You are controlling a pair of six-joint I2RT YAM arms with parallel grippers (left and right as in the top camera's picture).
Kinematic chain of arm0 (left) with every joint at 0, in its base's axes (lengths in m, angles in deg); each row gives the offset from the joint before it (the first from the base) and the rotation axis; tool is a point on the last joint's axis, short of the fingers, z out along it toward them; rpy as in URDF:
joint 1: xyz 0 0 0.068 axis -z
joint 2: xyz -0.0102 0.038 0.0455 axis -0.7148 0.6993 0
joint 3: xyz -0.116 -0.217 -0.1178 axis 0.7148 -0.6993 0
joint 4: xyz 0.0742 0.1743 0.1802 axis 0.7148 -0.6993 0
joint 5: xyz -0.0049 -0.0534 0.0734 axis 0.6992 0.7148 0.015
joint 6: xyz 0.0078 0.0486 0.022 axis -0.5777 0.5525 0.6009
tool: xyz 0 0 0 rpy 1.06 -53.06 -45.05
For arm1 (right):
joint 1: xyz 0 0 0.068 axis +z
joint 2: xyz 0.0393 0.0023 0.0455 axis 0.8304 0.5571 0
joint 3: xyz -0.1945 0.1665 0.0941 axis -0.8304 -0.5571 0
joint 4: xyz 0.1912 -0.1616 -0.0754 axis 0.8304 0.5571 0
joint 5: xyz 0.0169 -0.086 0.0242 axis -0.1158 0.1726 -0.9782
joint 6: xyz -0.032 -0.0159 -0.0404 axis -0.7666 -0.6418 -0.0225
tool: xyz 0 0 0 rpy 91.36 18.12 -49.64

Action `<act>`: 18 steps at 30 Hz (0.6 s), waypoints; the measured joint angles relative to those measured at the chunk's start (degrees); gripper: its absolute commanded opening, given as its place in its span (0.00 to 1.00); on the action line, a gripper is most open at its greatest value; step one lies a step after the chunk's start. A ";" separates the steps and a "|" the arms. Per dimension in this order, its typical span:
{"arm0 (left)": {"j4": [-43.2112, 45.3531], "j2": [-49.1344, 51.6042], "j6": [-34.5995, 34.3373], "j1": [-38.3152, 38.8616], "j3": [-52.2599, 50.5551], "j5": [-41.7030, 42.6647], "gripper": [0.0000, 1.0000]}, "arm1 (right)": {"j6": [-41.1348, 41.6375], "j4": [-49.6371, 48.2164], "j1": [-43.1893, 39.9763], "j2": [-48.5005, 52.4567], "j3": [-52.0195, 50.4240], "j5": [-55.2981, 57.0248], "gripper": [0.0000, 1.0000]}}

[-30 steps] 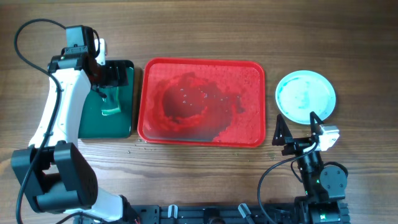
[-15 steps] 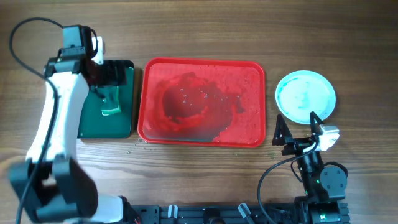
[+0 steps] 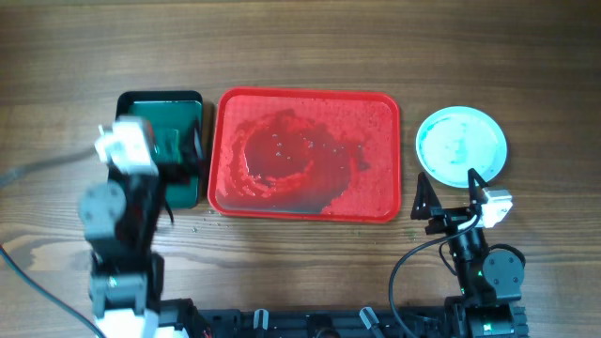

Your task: Clean dirty plates on tray and stack at the side

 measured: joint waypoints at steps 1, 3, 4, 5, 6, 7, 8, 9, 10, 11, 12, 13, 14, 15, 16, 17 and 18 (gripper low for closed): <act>3.45 -2.99 -1.01 0.00 -3.74 -0.02 1.00 | 0.00 -0.07 0.00 0.02 0.00 0.02 1.00; 7.56 -10.34 -2.91 0.00 -11.76 -0.66 1.00 | 0.00 -0.04 0.00 0.00 0.00 0.00 1.00; 8.57 -13.88 -3.63 0.00 -14.95 -0.96 1.00 | 0.00 -0.07 0.00 0.00 0.00 0.00 1.00; 8.68 -17.46 -4.04 0.00 -18.03 -1.44 1.00 | 0.00 -0.04 0.00 0.07 0.00 0.00 1.00; 8.70 -20.09 -4.26 0.04 -20.06 -1.97 1.00 | 0.00 -0.02 0.00 0.04 0.00 0.02 1.00; 8.66 -21.94 -4.46 0.15 -21.44 -2.51 1.00 | 0.00 -0.07 0.00 0.09 0.00 0.00 1.00; 8.50 -23.91 -4.72 0.44 -22.69 -3.48 1.00 | 0.00 -0.07 0.00 0.07 0.00 0.00 1.00; 8.24 -25.70 -4.92 0.79 -23.58 -4.17 1.00 | 0.00 -0.04 0.00 0.07 0.00 0.00 1.00; 7.41 -26.93 -5.09 0.96 -24.17 -4.76 1.00 | 0.00 -0.07 0.00 0.07 0.00 0.00 1.00; 6.88 -27.34 -5.09 0.98 -24.44 -5.01 1.00 | 0.00 -0.04 0.00 0.07 0.00 0.00 1.00; 5.53 -28.06 -5.16 0.98 -24.81 -5.25 1.00 | 0.00 -0.04 0.00 0.07 0.00 0.02 1.00; 3.91 -28.70 -5.25 0.96 -25.33 -5.42 1.00 | 0.00 -0.04 0.00 0.07 0.00 0.00 1.00; 1.22 -29.62 -5.25 0.98 -26.01 -5.62 1.00 | 0.00 -0.04 0.00 0.07 0.00 0.02 1.00; -0.17 -30.08 -5.25 0.98 -26.43 -5.81 1.00 | 0.00 -0.04 0.00 0.07 0.00 0.00 1.00; -2.08 -30.93 -5.25 0.98 -26.60 -6.25 1.00 | 0.00 -0.04 0.00 0.07 0.00 0.02 1.00; -3.61 -32.02 -5.25 0.98 -26.64 -6.73 1.00 | 0.00 -0.04 0.00 0.07 0.00 0.02 1.00; -5.07 -32.92 -5.25 0.96 -26.62 -7.08 1.00 | 0.00 -0.04 0.00 0.07 0.00 0.00 1.00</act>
